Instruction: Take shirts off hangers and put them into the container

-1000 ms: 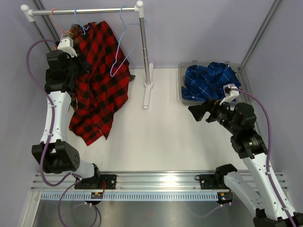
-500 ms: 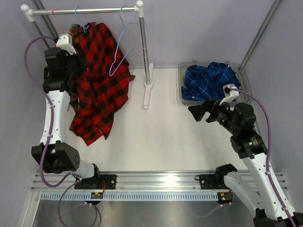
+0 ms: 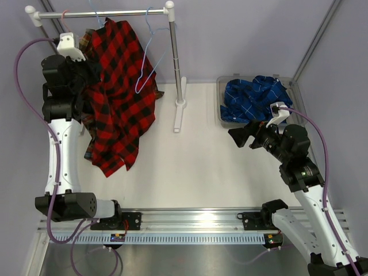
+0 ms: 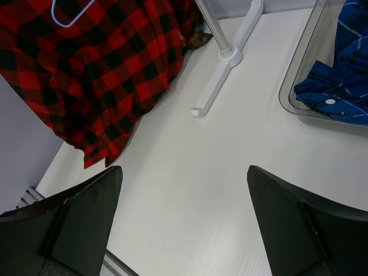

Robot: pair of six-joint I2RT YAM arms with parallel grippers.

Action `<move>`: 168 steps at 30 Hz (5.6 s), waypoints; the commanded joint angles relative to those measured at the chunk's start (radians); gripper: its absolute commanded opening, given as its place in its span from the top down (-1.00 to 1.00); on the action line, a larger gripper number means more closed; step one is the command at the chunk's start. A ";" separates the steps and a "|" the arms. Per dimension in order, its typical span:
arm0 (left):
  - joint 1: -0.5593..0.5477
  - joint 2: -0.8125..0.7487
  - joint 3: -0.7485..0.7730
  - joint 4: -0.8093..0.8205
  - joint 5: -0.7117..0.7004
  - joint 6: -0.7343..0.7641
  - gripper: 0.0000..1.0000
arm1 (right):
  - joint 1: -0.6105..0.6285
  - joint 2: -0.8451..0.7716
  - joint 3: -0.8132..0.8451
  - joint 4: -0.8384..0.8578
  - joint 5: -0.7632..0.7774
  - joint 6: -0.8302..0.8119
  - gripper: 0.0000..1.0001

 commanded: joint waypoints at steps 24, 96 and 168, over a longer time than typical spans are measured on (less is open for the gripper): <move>-0.009 -0.685 -0.636 -0.174 0.002 -0.113 1.00 | 0.015 0.053 0.008 0.027 0.027 -0.017 -0.99; -0.492 -0.467 -0.618 0.066 0.425 0.022 1.00 | 0.252 0.379 0.334 0.195 0.150 -0.140 -0.98; -0.725 -0.180 -0.371 0.060 0.191 -0.061 0.33 | 0.539 0.550 0.411 0.326 0.483 -0.391 1.00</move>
